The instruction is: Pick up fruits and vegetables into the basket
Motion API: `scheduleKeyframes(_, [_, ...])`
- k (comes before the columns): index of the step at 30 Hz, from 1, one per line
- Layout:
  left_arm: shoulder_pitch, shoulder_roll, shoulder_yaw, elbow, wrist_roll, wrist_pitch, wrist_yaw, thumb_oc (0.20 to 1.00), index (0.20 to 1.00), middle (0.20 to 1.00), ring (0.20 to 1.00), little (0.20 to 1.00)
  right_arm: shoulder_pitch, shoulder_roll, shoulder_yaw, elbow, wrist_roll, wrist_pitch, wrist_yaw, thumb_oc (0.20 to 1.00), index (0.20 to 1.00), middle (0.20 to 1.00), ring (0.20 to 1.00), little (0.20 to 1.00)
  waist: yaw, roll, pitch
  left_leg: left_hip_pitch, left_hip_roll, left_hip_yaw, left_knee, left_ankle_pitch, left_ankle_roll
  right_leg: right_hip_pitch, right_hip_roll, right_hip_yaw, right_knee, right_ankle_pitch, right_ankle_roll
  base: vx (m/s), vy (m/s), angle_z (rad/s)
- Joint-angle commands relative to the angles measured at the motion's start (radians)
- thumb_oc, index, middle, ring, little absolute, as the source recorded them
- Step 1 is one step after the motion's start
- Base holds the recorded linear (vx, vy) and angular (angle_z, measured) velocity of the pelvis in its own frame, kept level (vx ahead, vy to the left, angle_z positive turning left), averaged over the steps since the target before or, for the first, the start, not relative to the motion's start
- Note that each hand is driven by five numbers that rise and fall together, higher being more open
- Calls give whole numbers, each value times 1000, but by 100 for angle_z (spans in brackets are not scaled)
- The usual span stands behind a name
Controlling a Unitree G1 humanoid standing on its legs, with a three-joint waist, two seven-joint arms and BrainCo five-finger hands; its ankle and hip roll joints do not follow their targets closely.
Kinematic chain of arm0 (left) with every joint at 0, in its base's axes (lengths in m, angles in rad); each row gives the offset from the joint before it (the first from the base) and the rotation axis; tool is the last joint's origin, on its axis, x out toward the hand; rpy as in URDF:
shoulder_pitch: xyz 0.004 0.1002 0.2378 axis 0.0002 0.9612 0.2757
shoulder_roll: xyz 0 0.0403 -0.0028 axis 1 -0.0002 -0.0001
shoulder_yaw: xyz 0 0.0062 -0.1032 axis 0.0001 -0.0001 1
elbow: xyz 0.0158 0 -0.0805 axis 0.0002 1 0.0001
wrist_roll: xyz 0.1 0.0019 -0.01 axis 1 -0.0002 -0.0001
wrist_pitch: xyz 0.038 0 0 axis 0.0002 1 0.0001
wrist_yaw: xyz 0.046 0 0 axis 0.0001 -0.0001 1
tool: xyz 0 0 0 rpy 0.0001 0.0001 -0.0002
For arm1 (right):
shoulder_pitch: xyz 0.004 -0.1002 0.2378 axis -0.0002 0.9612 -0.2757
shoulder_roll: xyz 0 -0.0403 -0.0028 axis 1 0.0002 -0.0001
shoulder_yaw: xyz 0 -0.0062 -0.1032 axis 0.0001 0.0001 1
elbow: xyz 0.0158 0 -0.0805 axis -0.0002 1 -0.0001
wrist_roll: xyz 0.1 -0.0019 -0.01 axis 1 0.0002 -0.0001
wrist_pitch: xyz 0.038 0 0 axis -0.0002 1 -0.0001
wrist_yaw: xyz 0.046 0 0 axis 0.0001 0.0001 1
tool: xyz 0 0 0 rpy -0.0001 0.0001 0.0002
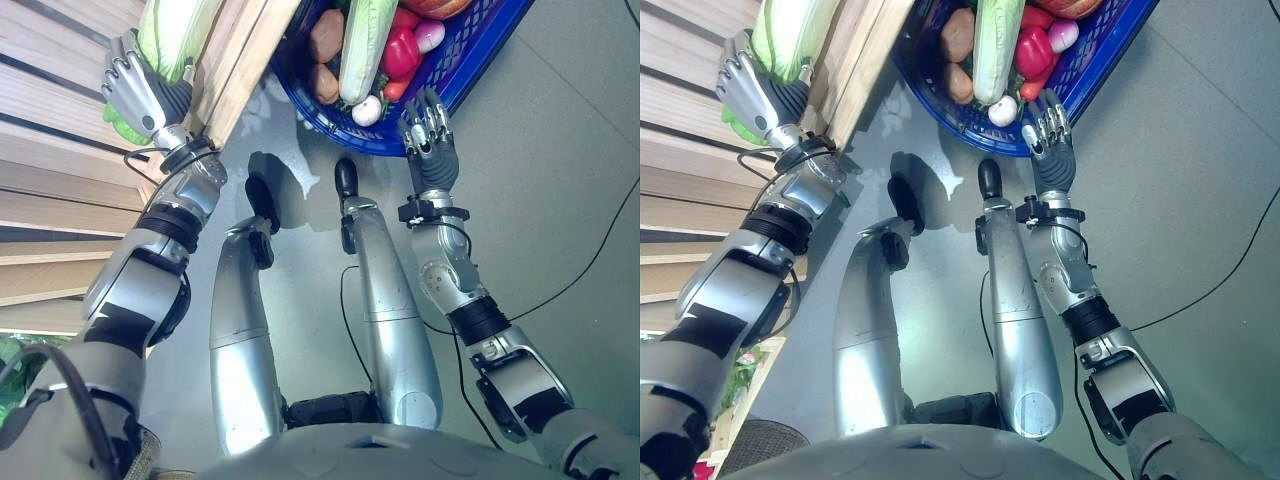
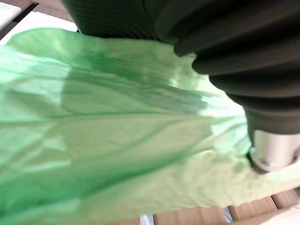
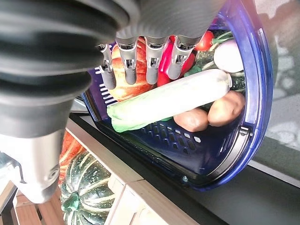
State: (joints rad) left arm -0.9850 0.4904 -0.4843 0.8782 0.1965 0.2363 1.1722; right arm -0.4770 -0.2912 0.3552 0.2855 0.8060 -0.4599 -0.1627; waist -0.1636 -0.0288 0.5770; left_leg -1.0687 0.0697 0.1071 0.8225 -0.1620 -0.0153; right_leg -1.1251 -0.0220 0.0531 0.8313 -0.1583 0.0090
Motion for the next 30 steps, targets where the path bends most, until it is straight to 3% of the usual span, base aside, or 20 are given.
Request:
scheduleKeyframes(1, [52, 28, 33, -1, 69, -11, 62, 200, 200, 200, 200, 200, 92, 14, 6, -146, 6, -42, 48, 1000, 1000, 1000, 1000, 1000, 15, -18, -57, 59, -42, 15, -90, 13, -45, 112, 10, -95, -60, 34, 45, 0, 0, 0])
scheduleKeyframes(7, [146, 79, 81, -61, 143, -61, 84, 200, 200, 200, 200, 200, 161, 6, -9, -187, 7, -37, 99, 1000, 1000, 1000, 1000, 1000, 25, -12, -57, 230, -50, 19, -185, 39, -48, 287, 7, -109, -164, 44, 49, -1, 2, -1])
scheduleKeyframes(17, [414, 118, 181, -286, 268, -240, 55, 200, 200, 200, 200, 200, 224, 3, -43, -215, -33, -30, 168, 1000, 1000, 1000, 1000, 1000, 75, 0, -58, 586, -87, -41, -403, 108, -54, 671, 2, -127, -398, 63, 33, 39, 7, 12])
scheduleKeyframes(19, [525, 118, 211, -384, 307, -275, 18, 200, 200, 200, 200, 200, 261, -7, -67, -238, -40, -22, 179, 1000, 1000, 1000, 1000, 1000, 91, 4, -119, 669, -99, -68, -492, 130, -51, 770, 11, -124, -504, 72, 23, 145, 8, 25])
scheduleKeyframes(30, [729, 76, 277, -543, 334, -295, -81, 200, 200, 200, 200, 200, 332, -3, -124, -264, -41, 39, 195, 1000, 1000, 1000, 1000, 1000, 138, 10, -275, 904, -104, -112, -716, 170, -38, 1039, -3, -157, -750, 120, 20, 136, 10, 13])
